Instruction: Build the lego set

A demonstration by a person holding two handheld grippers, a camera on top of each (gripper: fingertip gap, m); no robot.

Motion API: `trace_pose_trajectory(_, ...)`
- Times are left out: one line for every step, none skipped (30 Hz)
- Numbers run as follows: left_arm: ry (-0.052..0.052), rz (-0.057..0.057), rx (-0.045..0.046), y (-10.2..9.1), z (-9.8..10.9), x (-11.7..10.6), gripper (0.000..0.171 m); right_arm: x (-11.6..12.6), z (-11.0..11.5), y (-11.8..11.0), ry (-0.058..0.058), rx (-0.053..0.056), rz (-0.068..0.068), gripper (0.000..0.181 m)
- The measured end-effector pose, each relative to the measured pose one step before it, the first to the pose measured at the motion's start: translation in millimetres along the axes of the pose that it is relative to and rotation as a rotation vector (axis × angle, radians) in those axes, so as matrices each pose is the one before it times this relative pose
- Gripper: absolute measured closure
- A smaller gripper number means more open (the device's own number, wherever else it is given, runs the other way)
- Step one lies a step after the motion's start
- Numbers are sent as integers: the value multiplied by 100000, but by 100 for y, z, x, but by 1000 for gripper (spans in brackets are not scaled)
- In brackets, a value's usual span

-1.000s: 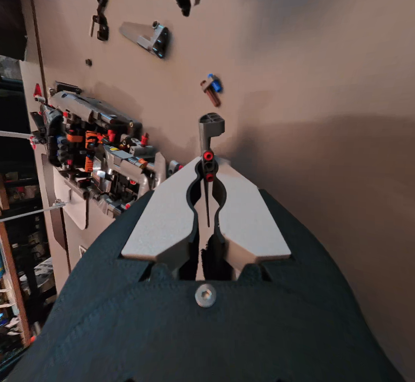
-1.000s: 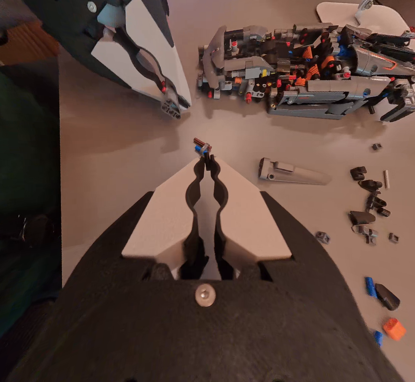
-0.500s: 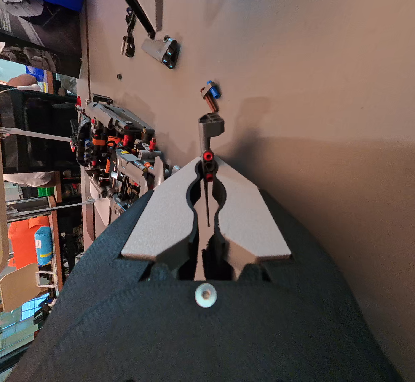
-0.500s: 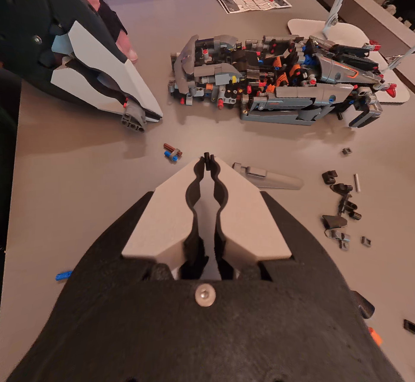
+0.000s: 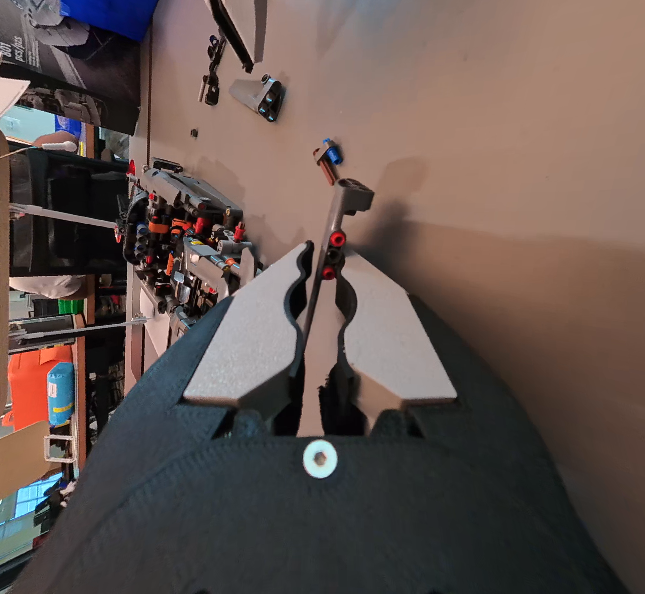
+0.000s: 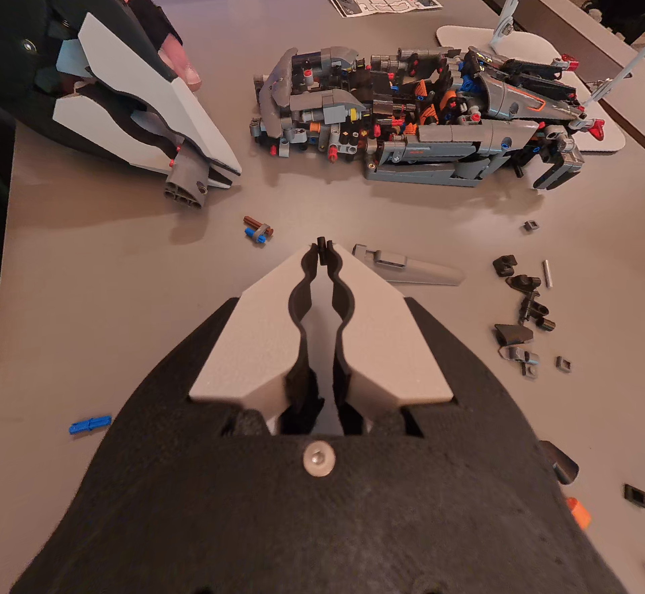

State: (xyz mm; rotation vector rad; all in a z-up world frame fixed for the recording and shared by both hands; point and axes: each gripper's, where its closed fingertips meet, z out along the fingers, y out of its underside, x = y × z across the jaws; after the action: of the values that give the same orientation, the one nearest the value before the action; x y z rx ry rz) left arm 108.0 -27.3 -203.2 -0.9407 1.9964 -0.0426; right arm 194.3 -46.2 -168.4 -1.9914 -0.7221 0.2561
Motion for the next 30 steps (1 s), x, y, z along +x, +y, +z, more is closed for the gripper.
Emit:
trace_pose_trajectory(212,-461,883,-78,-35,34,163,-2,-2,-6,-5,69,-68,179)
trace_pose_trajectory(504,-671,244,19,12,65,164,14,-20,-11,63,123,6,179)
trace_pose_trajectory(268,-408,245,5,5,26,165,37,-24,-14,242,169,-46,179)
trace_pose_trajectory(115,-312,256,28,19,15,165,22,-25,-12,38,183,68,179)
trace_pose_trajectory(221,-675,-68,101,34,-6,167,19,-16,18,26,65,147,179)
trace_pose_trajectory(144,-598,-341,153,63,-30,169,55,-25,16,336,-12,-48,179)
trace_pose_trajectory(2,-758,-126,131,68,-50,171,23,-55,-56,232,270,-157,179)
trace_pose_trajectory(537,-1173,458,18,15,-22,170,-22,-48,-80,-27,468,-117,179)
trace_pose_trajectory(700,-1711,-147,51,19,-48,170,-29,-33,-41,-40,208,-136,179)
trace_pose_trajectory(626,-1703,-434,74,46,-81,170,-13,-29,-8,-7,-20,-159,179)
trace_pose_trajectory(543,-1108,-443,42,15,-74,170,-81,-19,-28,-342,92,-171,179)
trace_pose_trajectory(282,-506,-552,18,-1,-90,170,-145,-35,-88,-546,268,-188,179)
trace_pose_trajectory(33,-266,-334,-43,-24,-100,171,-228,-54,-190,-749,580,-608,179)
trace_pose_trajectory(291,-402,-255,-70,-24,-70,171,-278,-52,-228,-752,595,-1116,179)
trace_pose_trajectory(736,-269,-174,-90,-6,37,171,-277,16,-153,-703,239,-1156,179)
trace_pose_trajectory(445,373,-156,-80,34,62,170,-242,96,-2,-808,-338,-755,179)
trace_pose_trajectory(155,969,-520,13,89,89,167,-173,145,125,-711,-851,-447,179)
trace_pose_trajectory(-220,1092,-413,15,88,69,169,-109,133,155,-350,-964,-418,179)
trace_pose_trajectory(-208,789,199,-60,16,58,170,-89,64,81,-311,-503,-395,179)
trace_pose_trajectory(-132,196,186,-42,-9,15,170,-74,2,-14,-393,87,-121,179)
trace_pose_trajectory(-36,-148,497,-64,-26,15,169,-18,-19,-6,-202,213,102,179)
trace_pose_trajectory(-70,-227,310,-33,-36,-22,168,15,-17,23,-90,45,127,179)
trace_pose_trajectory(-481,-225,221,-12,-53,-90,165,15,-20,29,-65,4,176,179)
trace_pose_trajectory(45,-309,249,-29,-70,-30,163,3,-13,24,-86,122,190,179)
trace_pose_trajectory(583,-99,474,-94,-102,52,161,1,4,4,-100,98,181,179)
trace_pose_trajectory(420,-147,124,-72,-73,15,159,-9,0,5,-5,-67,6,179)
trace_pose_trajectory(-171,-120,-87,-55,-84,-65,155,-34,23,2,-40,-105,-150,179)
trace_pose_trajectory(506,410,182,-83,-106,42,153,-52,28,4,-194,-137,-111,179)
trace_pose_trajectory(654,764,176,-92,-92,92,152,-61,44,25,-244,-220,-135,179)
trace_pose_trajectory(-108,700,40,-93,-99,1,149,-51,36,36,-120,-308,-223,179)
